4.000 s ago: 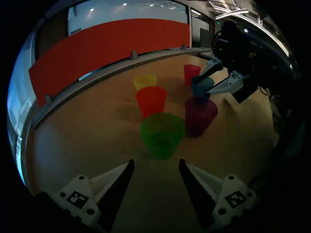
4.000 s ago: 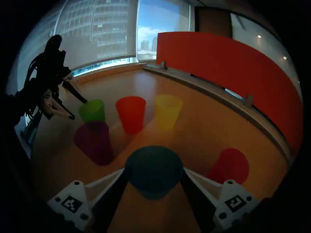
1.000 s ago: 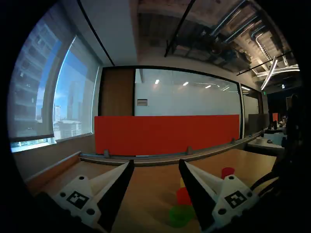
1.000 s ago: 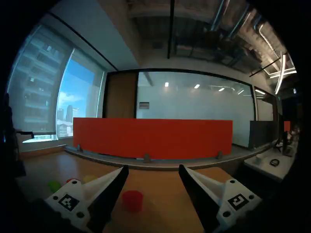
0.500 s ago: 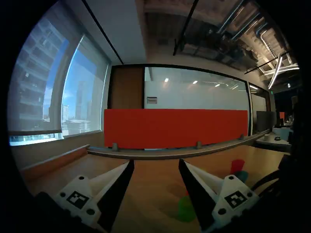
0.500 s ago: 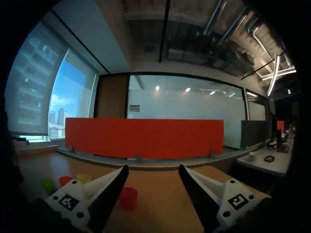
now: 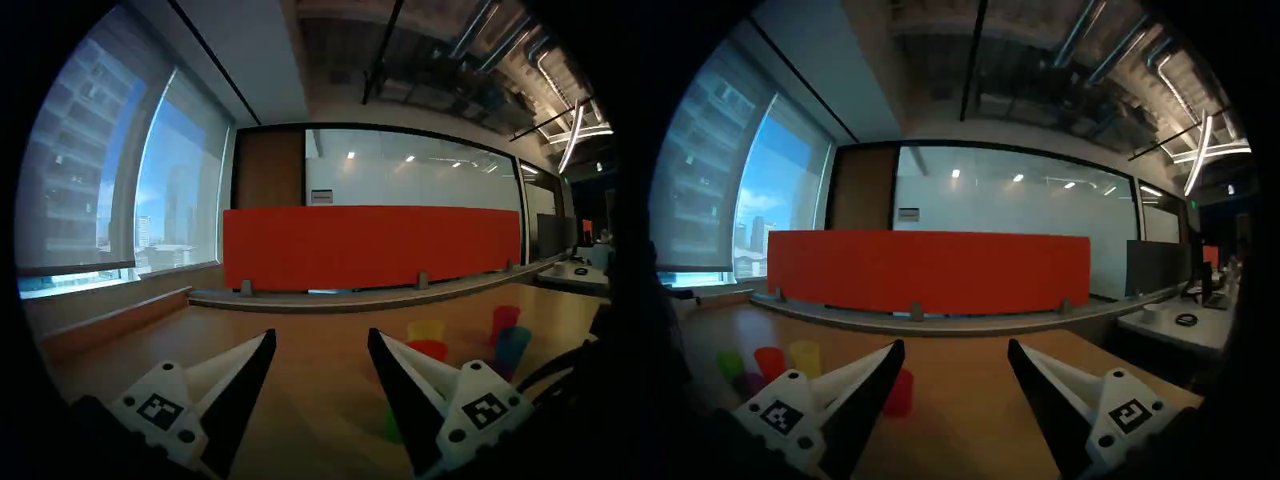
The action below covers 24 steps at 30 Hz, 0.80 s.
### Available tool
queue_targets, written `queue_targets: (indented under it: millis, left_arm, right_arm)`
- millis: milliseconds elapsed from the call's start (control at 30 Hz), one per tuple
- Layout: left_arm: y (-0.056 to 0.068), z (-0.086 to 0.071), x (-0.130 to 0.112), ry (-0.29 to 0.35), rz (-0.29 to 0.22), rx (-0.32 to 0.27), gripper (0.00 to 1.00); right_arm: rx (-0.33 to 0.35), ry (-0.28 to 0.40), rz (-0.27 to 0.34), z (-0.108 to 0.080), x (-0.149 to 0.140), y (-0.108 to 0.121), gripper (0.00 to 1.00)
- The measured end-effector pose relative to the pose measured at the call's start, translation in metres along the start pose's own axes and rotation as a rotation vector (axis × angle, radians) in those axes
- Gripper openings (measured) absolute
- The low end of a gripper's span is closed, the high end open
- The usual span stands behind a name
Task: Pour water
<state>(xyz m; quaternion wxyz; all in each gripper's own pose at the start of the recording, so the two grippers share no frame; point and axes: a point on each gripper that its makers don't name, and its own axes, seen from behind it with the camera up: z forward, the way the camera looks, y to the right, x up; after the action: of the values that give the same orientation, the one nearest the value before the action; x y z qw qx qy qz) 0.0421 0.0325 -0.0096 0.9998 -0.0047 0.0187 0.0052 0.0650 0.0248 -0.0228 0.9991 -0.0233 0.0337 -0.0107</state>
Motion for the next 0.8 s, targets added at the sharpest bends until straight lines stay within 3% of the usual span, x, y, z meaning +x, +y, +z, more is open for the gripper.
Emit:
queue_targets:
  millis: [200,800]
  left_arm:
    - [-0.012,0.001,-0.016,-0.014,-0.001,0.009,0.84]
    - [-0.027,0.006,-0.040,-0.040,-0.011,0.004,0.84]
  right_arm:
    - [-0.026,-0.002,-0.011,-0.005,0.002,0.010,1.00]
    - [-0.034,0.002,-0.029,-0.011,0.011,0.009,1.00]
